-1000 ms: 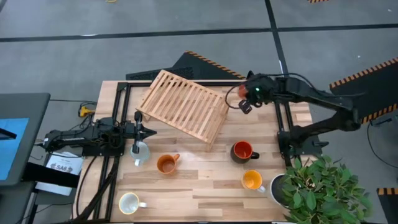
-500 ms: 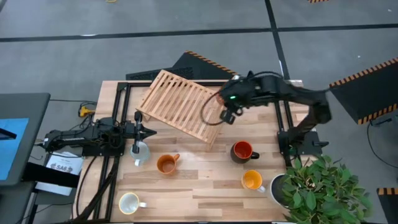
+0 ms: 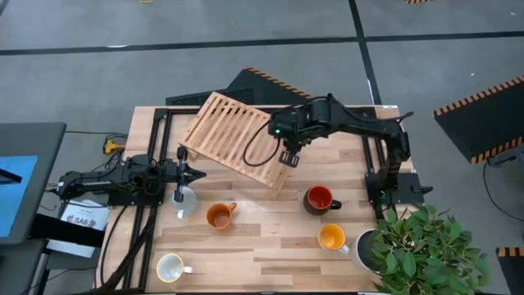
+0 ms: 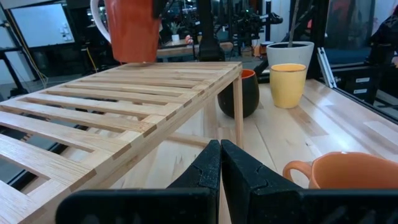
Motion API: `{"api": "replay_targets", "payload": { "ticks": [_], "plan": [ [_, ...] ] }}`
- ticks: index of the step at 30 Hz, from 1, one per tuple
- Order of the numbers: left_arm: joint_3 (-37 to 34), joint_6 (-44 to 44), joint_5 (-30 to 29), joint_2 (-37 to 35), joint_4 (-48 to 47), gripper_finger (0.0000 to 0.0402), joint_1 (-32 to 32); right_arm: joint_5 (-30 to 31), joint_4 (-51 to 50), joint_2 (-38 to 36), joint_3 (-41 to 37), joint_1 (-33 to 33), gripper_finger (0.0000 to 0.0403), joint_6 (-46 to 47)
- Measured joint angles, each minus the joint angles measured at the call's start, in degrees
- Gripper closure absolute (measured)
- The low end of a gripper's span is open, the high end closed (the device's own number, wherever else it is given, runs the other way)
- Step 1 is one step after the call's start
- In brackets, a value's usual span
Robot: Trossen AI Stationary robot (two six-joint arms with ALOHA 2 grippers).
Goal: Place coffee mugs
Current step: Put the orange white mug on the shelf
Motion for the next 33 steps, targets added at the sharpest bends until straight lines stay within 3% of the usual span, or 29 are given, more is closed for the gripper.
{"api": "replay_targets", "payload": {
  "ticks": [4,11,16,23,33],
  "plan": [
    [0.0,-0.01,0.0,0.0,0.01,0.0401,0.0,-0.79,0.42,0.0,0.0,-1.32,0.0353,-0.47],
    [-0.02,0.01,0.0,-0.01,0.01,0.0401,0.0,-7.53,4.53,0.0,0.0,-4.27,0.0353,-3.04],
    [0.01,-0.01,0.0,-0.01,0.01,0.0401,0.0,-7.77,4.18,-0.01,0.0,-5.36,0.035,-3.43],
    [0.01,0.0,0.0,0.01,0.0,0.0401,0.0,-7.73,4.29,-0.08,0.0,-5.66,0.0315,-1.56],
    [-0.02,0.0,0.0,0.0,0.01,0.0401,0.0,-7.73,5.84,-0.09,0.02,-5.46,0.0308,-0.55]
  ]
}}
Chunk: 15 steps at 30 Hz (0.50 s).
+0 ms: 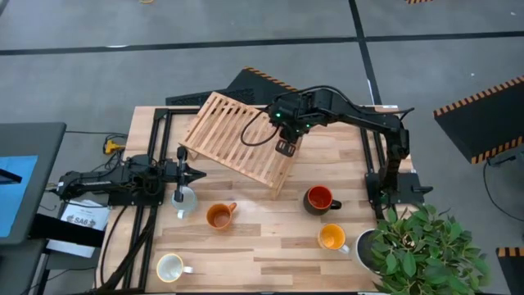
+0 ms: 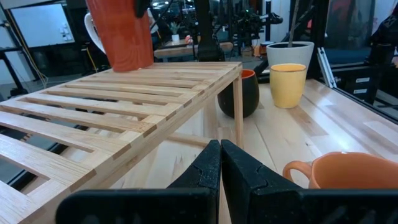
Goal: Place coffee mugs
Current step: Put the orange white mug on the shelf, then put the black orange mug on the shelf
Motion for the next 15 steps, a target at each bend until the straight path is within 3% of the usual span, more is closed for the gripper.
{"api": "replay_targets", "payload": {
  "ticks": [6,15],
  "plan": [
    [0.01,-0.01,0.0,0.01,0.0,0.0401,0.0,-0.07,2.05,0.0,0.0,0.0,0.0288,0.62],
    [0.0,-0.01,0.0,0.0,0.0,0.0401,0.0,-0.07,2.28,-0.58,0.0,-0.04,0.0186,-0.72]
  ]
}}
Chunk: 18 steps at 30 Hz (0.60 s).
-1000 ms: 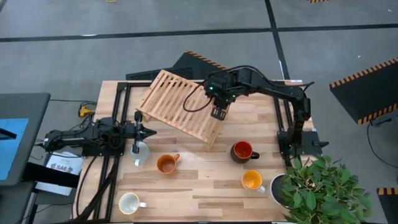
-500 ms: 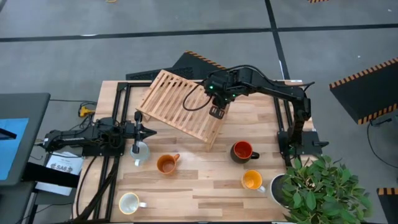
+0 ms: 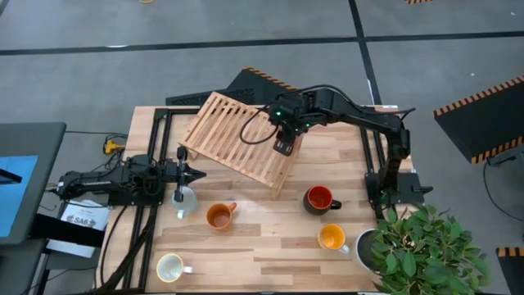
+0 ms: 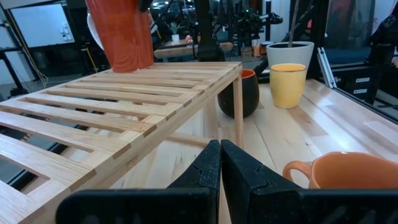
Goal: Place coffee mugs
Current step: Put the black orange mug on the shelf
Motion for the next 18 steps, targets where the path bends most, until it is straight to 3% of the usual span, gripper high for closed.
{"api": "replay_targets", "payload": {
  "ticks": [5,18],
  "plan": [
    [0.02,0.02,0.0,-0.02,0.0,0.0401,0.0,0.01,-0.91,-0.73,3.15,-0.33,0.0162,-0.2],
    [0.01,0.0,-0.01,-0.01,-0.02,0.0401,0.0,-0.07,-3.21,-3.52,12.96,2.5,0.0163,-0.71]
  ]
}}
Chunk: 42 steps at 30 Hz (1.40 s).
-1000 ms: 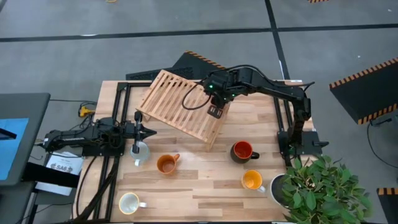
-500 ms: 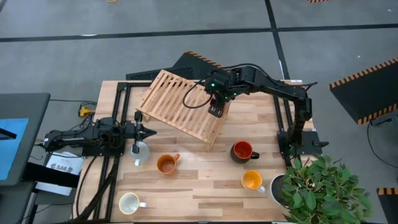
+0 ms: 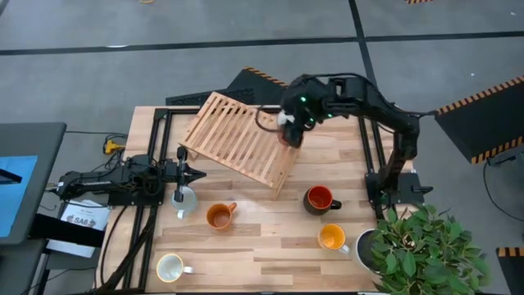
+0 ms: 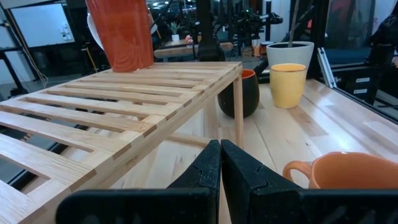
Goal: Place coffee mugs
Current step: Put the black orange mug on the shelf
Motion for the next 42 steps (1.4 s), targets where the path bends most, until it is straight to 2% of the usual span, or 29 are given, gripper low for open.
{"api": "replay_targets", "payload": {
  "ticks": [5,12,19,22,27,37,42],
  "plan": [
    [0.0,0.01,-0.03,-0.01,0.04,0.0401,0.0,-3.31,-2.97,-2.63,0.0,6.76,0.0163,0.29],
    [0.0,0.01,-0.12,-0.01,0.02,0.0401,0.0,-3.7,-7.32,-3.32,-0.87,19.39,0.0163,1.77],
    [0.0,0.01,-0.25,-0.01,0.01,0.0401,0.0,1.79,-10.31,-3.31,-9.68,27.18,0.0163,5.81],
    [0.01,0.02,-0.25,-0.01,0.0,0.0401,0.0,3.99,-10.16,-4.21,-15.51,27.64,0.0163,8.74],
    [0.0,0.01,-0.25,-0.01,0.0,0.0401,0.0,4.49,-9.73,-8.77,-26.7,24.72,0.0163,13.09],
    [0.0,0.02,-0.24,-0.01,-0.02,0.0401,0.0,1.12,4.12,-21.56,-51.67,22.92,0.0163,17.92],
    [0.0,0.0,-0.23,-0.01,0.0,0.0401,0.0,0.34,7.34,-24.95,-61.06,22.91,0.0163,20.33]
  ]
}}
